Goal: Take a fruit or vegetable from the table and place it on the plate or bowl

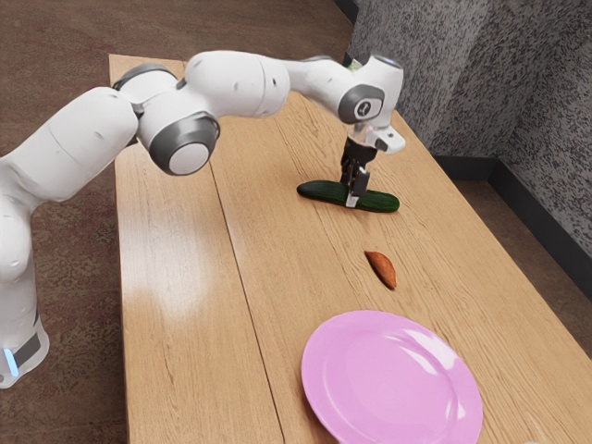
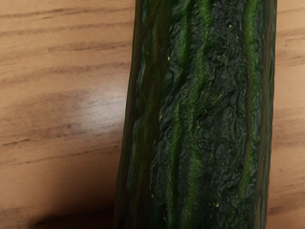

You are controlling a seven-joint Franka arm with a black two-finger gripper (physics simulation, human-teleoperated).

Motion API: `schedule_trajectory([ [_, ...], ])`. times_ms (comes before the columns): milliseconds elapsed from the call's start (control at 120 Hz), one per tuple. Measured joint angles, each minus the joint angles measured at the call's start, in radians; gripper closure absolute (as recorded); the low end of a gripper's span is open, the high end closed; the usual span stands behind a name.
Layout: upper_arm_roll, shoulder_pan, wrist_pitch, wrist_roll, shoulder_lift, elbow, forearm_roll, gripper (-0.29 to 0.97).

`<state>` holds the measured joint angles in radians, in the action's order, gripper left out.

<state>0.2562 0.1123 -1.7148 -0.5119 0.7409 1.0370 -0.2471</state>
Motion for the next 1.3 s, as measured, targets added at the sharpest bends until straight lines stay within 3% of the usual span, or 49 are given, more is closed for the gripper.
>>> schedule_trajectory([
  [108, -0.010, 0.000, -0.001, 0.001, 0.008, 0.000, 0.000, 0.01],
  [242, -0.012, 0.000, -0.001, 0.002, 0.013, 0.000, -0.002, -0.14],
  [308, -0.012, 0.000, -0.001, 0.001, 0.011, -0.001, -0.002, -0.07],
  [467, -0.012, 0.000, 0.000, -0.004, 0.004, -0.005, 0.004, 0.27],
  [583, -0.014, 0.000, -0.001, -0.008, 0.003, -0.006, 0.007, 0.45],
  [1058, -0.013, -0.005, 0.008, -0.023, -0.053, -0.038, 0.012, 0.48],
  [1300, -0.055, -0.063, 0.017, -0.027, -0.109, -0.038, 0.013, 0.48],
])
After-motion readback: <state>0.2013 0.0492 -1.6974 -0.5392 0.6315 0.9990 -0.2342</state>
